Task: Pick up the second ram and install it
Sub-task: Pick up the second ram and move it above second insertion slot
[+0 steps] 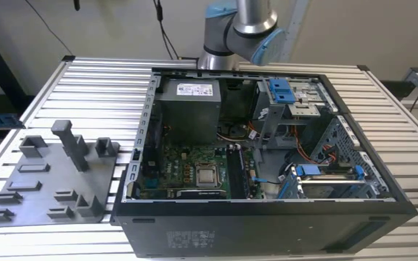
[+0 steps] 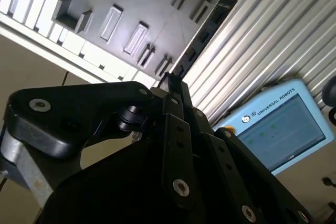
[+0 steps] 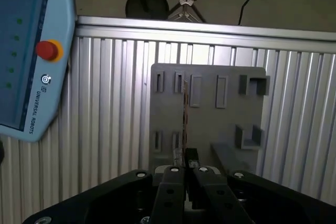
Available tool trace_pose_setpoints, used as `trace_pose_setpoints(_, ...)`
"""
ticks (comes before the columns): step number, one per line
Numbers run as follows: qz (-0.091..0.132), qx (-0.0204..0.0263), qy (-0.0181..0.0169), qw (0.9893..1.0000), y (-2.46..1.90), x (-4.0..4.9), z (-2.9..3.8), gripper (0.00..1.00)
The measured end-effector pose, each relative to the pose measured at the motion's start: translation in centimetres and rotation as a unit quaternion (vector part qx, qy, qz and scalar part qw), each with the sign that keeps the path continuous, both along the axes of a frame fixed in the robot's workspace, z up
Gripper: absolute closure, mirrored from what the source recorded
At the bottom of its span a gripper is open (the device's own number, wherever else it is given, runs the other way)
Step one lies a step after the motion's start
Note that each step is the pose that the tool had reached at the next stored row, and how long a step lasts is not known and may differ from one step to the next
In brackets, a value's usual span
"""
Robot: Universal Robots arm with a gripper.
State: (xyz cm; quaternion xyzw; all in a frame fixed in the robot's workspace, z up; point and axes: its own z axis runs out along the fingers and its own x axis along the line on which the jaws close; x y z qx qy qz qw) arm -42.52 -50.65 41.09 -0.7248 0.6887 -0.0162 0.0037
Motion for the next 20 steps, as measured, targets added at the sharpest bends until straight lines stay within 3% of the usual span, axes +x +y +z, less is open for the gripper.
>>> trace_pose_setpoints(4,0.0,0.0,0.0,1.0,0.0,0.0,1.63,0.87)
trace_pose_setpoints(13,0.0,-0.0006,0.001,1.0,0.0,0.08,1.64,0.87)
trace_pose_setpoints(20,0.0,-0.0006,0.0011,1.0,0.0,1.13,1.64,0.87)
